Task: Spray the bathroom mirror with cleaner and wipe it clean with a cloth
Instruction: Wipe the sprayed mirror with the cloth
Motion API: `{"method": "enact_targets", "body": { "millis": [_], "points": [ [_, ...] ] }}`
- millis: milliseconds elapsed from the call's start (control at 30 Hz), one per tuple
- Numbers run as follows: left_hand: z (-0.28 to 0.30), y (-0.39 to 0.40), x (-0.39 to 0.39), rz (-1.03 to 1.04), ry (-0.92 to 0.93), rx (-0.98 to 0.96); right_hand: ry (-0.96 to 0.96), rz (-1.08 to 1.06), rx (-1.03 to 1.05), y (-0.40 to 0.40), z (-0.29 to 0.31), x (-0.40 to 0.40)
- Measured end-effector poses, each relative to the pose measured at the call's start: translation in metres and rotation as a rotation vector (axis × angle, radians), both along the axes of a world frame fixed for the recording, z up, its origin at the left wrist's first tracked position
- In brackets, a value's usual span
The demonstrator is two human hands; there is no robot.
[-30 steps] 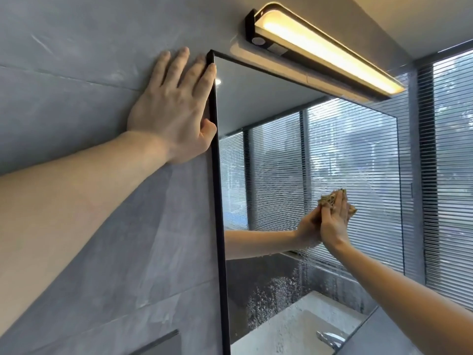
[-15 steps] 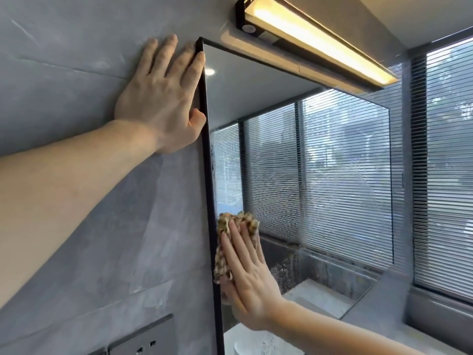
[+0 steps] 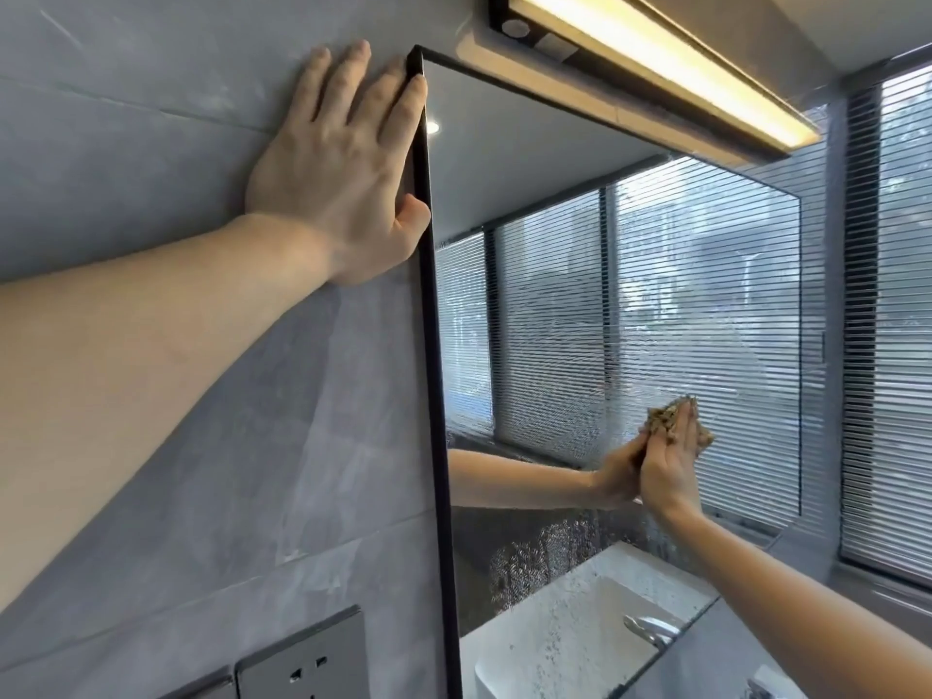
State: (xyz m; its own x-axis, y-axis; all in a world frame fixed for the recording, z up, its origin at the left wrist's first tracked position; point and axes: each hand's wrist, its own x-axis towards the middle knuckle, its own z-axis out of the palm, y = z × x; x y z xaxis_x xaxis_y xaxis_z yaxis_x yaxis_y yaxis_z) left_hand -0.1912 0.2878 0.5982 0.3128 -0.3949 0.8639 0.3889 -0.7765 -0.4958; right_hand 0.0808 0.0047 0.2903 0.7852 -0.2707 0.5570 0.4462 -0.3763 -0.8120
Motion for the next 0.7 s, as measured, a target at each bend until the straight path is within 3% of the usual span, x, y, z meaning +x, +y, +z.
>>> {"method": "enact_targets", "body": {
  "millis": [167, 467, 567, 700],
  "points": [
    [0.001, -0.001, 0.000, -0.016, -0.002, -0.006, 0.046, 0.065, 0.071, 0.023, 0.006, -0.035],
    [-0.001, -0.001, -0.002, -0.034, 0.004, -0.015, -0.474, 0.340, -0.433, 0.104, -0.055, -0.172],
    [-0.001, 0.000, 0.000, -0.033, 0.001, -0.018, -0.676, 0.371, -0.589, 0.120, -0.072, -0.185],
    [0.000, 0.003, 0.002, -0.044, -0.001, -0.013, -0.778, 0.282, -0.726, 0.114, -0.076, -0.163]
  ]
}}
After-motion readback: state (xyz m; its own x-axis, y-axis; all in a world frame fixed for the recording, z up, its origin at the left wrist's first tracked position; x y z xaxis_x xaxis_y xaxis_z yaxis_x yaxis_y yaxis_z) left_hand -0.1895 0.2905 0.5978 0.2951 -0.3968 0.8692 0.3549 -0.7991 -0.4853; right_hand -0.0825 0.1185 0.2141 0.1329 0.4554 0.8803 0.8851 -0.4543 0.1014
